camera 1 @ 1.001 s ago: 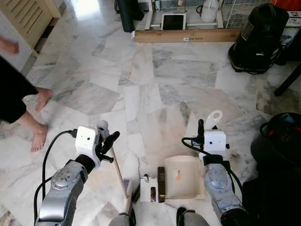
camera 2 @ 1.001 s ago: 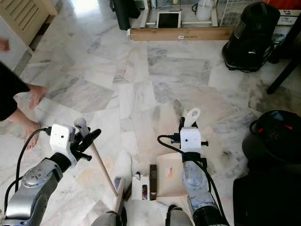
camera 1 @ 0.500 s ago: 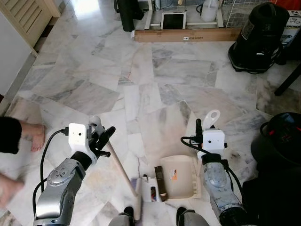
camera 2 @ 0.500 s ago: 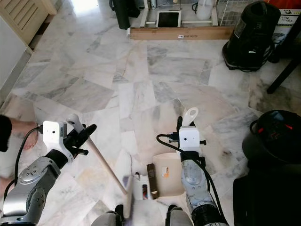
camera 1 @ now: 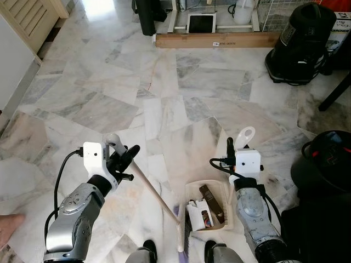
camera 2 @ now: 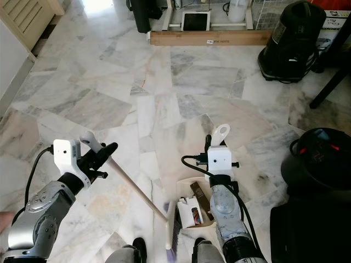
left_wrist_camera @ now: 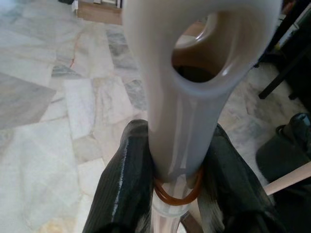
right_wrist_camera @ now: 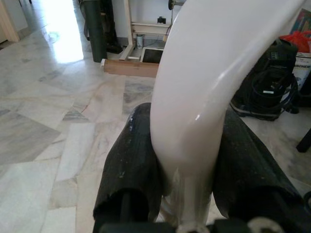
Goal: Sweep floor
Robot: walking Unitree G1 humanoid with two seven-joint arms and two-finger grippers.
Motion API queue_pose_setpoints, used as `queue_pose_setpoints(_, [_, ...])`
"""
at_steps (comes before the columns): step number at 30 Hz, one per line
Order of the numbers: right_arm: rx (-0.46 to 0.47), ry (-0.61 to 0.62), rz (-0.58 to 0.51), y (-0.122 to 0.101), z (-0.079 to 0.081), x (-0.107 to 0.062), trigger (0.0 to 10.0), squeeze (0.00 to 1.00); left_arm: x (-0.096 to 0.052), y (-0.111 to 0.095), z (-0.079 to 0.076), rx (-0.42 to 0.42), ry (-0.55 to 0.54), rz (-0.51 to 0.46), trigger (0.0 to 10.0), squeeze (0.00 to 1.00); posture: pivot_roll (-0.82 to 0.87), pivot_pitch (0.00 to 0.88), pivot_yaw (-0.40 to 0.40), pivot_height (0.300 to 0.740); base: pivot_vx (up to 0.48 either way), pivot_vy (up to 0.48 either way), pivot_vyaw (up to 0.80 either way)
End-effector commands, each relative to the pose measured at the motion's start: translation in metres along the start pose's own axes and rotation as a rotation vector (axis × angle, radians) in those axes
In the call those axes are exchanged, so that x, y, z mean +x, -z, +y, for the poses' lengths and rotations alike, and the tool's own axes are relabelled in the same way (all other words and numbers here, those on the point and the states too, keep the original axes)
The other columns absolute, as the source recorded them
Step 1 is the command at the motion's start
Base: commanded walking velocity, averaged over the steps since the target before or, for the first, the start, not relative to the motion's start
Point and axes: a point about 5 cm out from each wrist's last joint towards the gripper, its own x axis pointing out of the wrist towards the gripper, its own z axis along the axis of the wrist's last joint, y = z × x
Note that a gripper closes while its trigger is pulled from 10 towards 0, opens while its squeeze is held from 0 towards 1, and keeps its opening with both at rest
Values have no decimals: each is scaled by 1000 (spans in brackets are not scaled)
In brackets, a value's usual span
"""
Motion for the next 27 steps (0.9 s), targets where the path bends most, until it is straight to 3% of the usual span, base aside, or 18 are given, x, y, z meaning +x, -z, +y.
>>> queue_pose_setpoints(1, [40, -40, 180, 31, 13, -22, 10000, 0, -5, 2, 4, 68, -19, 26, 10000, 0, 128, 325, 114, 740, 0, 0, 0])
queue_pose_setpoints(9, [23, 2, 152, 27, 3, -17, 10000, 0, -5, 3, 3, 177, -36, 22, 10000, 0, 124, 322, 109, 740, 0, 0, 0])
queue_pose_setpoints(17, [21, 25, 118, 19, -5, -10, 10000, 0, 0, -12, -3, 133, -42, -68, 10000, 0, 119, 317, 106, 740, 0, 0, 0])
queue_pose_setpoints(19, [20, 25, 115, 19, -5, -9, 10000, 0, 4, -23, -9, 30, -19, -119, 10000, 0, 119, 317, 104, 740, 0, 0, 0])
queue_pose_setpoints(22, [21, 25, 115, 19, -5, -9, 10000, 0, 5, -30, -12, -29, 12, -148, 10000, 0, 119, 316, 103, 740, 0, 0, 0])
queue_pose_setpoints(27, [23, 23, 116, 18, -4, -9, 10000, 0, 5, -39, -8, -3, -17, -192, 10000, 0, 120, 316, 105, 740, 0, 0, 0])
